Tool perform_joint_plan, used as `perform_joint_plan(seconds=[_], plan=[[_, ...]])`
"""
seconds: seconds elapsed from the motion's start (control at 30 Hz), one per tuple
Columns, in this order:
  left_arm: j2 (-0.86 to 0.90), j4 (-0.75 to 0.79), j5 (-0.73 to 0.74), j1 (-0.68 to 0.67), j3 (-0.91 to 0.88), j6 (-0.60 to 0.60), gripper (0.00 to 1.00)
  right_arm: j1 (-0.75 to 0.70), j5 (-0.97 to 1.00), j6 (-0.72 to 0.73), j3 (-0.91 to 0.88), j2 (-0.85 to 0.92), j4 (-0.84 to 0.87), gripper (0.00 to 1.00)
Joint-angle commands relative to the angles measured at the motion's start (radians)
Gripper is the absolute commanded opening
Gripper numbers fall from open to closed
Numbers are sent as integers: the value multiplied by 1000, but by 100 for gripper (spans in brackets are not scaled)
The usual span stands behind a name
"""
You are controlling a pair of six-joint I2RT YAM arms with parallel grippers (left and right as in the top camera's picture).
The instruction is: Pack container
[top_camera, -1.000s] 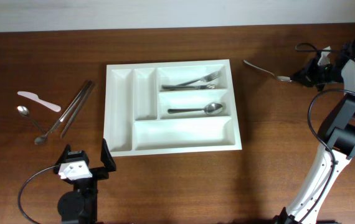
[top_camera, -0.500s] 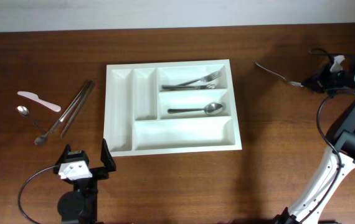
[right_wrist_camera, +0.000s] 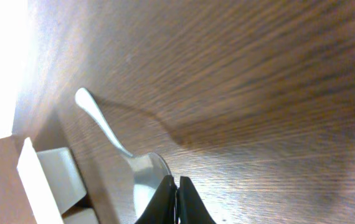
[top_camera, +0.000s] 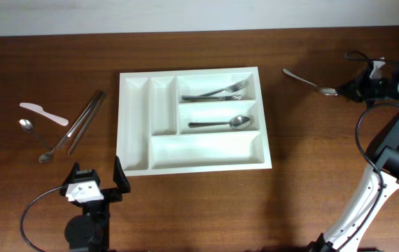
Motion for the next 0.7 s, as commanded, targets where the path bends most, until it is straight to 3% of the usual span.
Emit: perform_joint_plan(seconds=[0.0, 0.5, 0.67], plan=[[-9, -2, 11, -4, -5, 16, 99, 5, -68, -53, -9, 15, 2, 4], [-8, -2, 11, -4, -5, 16, 99, 6, 13, -78, -9, 15, -35, 5], [-9, -2, 11, -4, -5, 16, 99, 8, 31, -78, -9, 15, -51, 19]])
